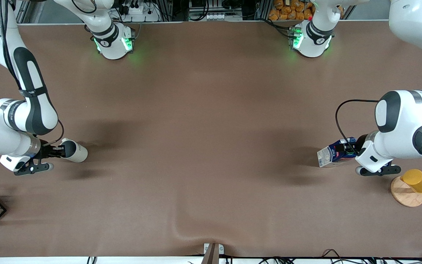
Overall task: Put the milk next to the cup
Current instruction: 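Grasp and lift the mug with the right gripper while the left grasps the carton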
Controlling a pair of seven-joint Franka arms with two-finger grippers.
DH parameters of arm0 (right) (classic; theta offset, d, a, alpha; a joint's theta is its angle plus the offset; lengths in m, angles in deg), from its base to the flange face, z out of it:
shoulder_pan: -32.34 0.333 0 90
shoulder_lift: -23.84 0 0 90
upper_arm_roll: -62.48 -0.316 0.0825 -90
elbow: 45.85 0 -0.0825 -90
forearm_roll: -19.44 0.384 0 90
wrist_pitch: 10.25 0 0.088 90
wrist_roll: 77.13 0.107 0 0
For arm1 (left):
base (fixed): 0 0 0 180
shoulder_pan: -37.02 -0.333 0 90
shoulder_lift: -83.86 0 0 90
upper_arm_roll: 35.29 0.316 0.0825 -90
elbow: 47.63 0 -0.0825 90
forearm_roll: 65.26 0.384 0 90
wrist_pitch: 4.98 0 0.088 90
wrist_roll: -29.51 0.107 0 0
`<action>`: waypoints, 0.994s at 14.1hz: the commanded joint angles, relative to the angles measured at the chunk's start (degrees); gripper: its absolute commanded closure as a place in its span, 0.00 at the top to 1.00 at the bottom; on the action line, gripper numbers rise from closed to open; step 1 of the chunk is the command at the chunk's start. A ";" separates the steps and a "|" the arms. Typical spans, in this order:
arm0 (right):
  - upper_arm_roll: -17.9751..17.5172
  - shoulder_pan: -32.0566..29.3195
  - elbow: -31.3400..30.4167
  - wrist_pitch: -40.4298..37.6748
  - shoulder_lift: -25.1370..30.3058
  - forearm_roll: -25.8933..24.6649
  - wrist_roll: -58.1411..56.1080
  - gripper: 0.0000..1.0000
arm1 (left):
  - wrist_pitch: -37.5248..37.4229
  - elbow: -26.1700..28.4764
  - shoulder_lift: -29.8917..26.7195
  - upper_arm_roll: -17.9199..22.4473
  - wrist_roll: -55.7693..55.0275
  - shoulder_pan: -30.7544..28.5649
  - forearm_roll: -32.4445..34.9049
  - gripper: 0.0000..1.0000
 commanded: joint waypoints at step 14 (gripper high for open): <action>-0.10 19.87 14.03 -20.73 3.09 6.88 32.70 0.00 | 2.83 -1.85 0.90 0.25 -0.55 0.30 0.79 0.32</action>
